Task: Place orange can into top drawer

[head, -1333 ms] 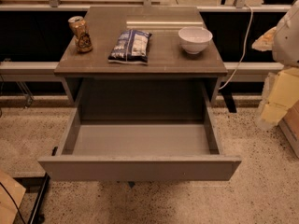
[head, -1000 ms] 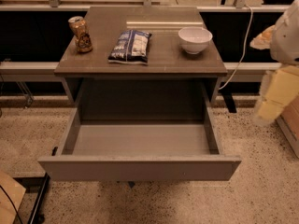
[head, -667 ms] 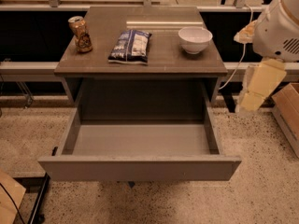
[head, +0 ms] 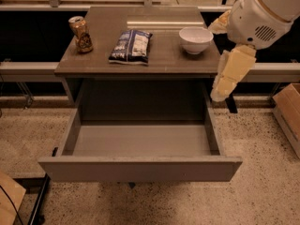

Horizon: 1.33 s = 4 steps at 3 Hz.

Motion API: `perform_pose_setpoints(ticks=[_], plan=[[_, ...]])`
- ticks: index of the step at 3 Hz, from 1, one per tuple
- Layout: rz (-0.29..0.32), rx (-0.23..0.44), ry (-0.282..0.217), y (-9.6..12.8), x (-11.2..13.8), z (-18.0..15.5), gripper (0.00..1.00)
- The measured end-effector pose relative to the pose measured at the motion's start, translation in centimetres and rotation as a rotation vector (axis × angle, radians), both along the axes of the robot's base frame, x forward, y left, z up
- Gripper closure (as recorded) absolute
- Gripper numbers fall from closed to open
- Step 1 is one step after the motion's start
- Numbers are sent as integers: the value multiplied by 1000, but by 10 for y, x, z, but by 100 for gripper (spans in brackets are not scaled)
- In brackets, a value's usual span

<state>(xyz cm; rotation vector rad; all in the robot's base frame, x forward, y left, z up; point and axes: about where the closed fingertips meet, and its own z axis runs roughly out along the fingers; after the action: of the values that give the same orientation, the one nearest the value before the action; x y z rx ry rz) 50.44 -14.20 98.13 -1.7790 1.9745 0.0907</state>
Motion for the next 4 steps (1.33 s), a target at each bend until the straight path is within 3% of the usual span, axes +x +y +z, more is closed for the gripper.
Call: perform_pose_setpoints(ticks=[1, 2, 4], plan=[[2, 38, -13, 11, 5, -4, 0], [31, 138, -59, 56, 36, -1, 0], [95, 258, -156, 144, 106, 19, 0]])
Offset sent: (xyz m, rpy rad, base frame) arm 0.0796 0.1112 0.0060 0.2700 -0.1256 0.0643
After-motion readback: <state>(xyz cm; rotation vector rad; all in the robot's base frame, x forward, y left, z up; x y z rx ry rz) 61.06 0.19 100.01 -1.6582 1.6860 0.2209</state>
